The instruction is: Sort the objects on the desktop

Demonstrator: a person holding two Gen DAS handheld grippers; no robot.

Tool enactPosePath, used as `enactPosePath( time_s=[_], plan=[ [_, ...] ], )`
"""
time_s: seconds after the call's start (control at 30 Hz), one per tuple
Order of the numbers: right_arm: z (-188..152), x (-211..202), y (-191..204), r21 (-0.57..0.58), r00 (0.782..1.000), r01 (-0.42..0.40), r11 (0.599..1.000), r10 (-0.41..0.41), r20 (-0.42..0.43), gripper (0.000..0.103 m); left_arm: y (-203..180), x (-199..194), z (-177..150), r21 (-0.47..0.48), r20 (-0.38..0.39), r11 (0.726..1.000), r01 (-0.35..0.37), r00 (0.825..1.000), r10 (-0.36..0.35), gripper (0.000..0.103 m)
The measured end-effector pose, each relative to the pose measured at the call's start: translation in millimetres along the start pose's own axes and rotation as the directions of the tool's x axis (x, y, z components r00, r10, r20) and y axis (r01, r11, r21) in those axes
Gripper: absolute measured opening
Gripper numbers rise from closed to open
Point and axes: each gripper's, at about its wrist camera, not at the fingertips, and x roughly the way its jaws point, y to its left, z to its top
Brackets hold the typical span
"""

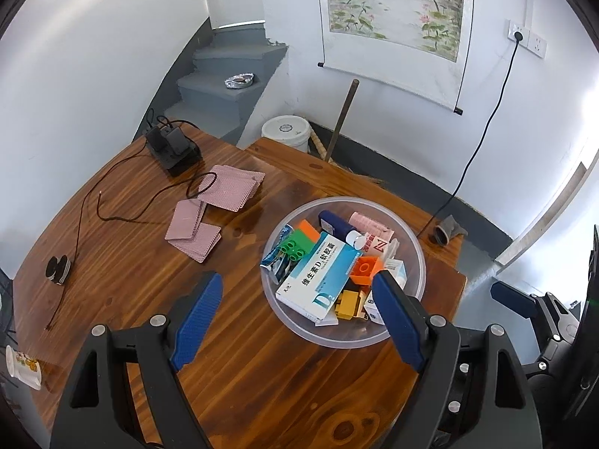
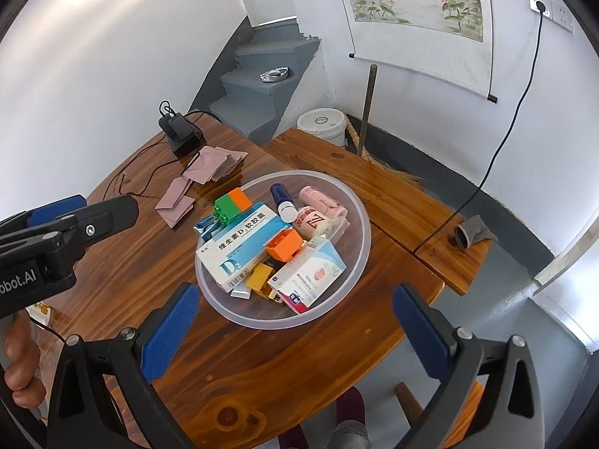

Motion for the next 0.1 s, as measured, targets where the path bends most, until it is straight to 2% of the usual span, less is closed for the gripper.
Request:
enactPosePath(
  time_s=[0.1],
  plan=[
    [1.5,1.8,-2.2,-0.005,1.0,-0.001,1.0,0.001,-0.004,0.103,-2.4,2.4,0.8,0.003,-0.007,1.0,0.008,1.0,-0.008,0.085]
  ],
)
